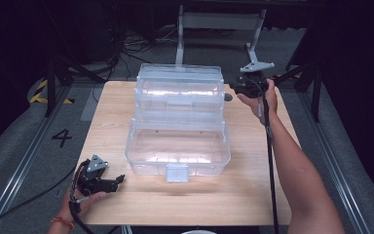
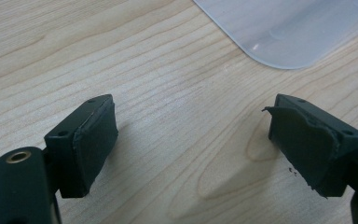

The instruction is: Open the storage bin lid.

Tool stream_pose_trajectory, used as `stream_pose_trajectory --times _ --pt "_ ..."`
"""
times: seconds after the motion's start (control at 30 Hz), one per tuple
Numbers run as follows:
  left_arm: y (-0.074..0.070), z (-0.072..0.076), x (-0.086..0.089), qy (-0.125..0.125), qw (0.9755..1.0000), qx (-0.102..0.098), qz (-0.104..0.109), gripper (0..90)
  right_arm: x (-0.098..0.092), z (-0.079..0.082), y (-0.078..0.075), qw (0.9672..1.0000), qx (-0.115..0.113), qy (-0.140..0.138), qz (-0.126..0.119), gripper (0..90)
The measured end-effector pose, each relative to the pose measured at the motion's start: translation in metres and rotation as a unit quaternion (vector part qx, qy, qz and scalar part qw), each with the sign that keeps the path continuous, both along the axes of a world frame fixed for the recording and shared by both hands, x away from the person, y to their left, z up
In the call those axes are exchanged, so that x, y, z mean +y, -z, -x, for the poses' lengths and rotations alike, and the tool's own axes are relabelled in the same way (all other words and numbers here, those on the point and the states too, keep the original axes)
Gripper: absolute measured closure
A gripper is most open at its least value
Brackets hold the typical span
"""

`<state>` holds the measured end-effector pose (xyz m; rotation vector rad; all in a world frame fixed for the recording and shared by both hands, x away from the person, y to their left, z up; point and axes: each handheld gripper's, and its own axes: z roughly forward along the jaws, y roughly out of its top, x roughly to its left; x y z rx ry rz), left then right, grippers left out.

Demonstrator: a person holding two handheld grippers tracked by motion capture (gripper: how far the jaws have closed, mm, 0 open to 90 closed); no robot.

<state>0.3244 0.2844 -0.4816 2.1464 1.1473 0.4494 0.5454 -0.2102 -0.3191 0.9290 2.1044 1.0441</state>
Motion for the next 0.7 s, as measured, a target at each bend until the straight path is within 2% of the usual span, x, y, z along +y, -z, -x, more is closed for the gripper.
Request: stream_pose_trajectory --times 0.5,0.7 --pt "0.000 0.000 0.000 0.000 1.0000 0.002 -0.001 15.8 -0.015 0.043 0.000 0.9995 -0.005 -0.030 0.011 58.2" --pt "0.000 0.000 0.000 -0.001 1.0000 0.002 -0.001 15.8 -0.023 0.055 0.005 0.9993 -0.001 -0.037 0.006 55.3"
